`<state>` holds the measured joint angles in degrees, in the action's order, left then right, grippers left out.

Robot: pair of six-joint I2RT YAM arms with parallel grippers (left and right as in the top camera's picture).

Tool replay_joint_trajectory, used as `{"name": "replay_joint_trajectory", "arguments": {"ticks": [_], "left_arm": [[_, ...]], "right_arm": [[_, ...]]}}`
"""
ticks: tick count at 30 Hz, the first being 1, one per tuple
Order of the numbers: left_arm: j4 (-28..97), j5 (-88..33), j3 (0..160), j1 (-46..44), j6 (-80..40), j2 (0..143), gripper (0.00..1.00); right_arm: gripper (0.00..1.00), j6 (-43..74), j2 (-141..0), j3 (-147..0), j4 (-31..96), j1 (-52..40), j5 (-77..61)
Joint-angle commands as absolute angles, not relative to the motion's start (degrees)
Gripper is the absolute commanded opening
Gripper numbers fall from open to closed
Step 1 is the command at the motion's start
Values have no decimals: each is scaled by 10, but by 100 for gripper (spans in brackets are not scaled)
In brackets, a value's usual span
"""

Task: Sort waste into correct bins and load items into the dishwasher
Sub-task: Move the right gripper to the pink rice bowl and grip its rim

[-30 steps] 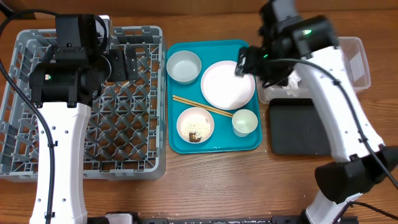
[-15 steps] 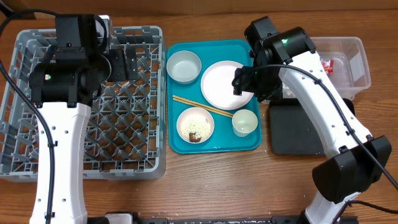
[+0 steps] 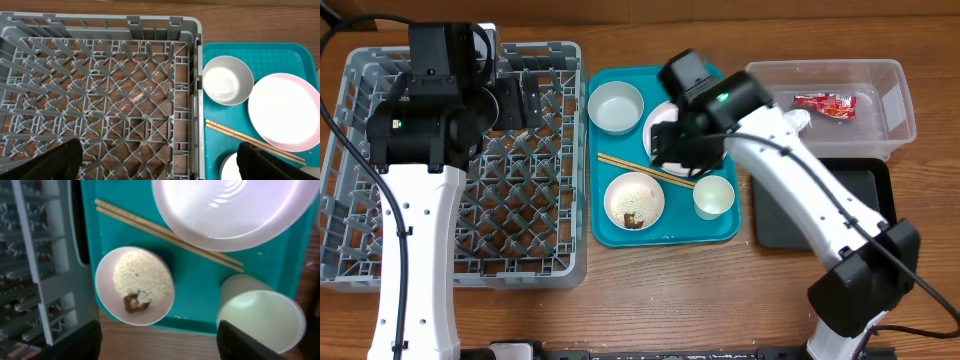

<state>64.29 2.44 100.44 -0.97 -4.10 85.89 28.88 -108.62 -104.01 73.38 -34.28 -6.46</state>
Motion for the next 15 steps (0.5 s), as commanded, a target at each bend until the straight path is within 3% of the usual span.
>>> {"name": "replay_joint_trajectory", "arguments": {"ticks": [1,15], "left_arm": [[641,30,1018,-7,-34,860,100],[641,30,1018,-7,-34,860,100]], "right_arm": [[70,310,-1108,-1028,696,-377,-65],[70,423,-1153,-1028,634,-415,-45]]}}
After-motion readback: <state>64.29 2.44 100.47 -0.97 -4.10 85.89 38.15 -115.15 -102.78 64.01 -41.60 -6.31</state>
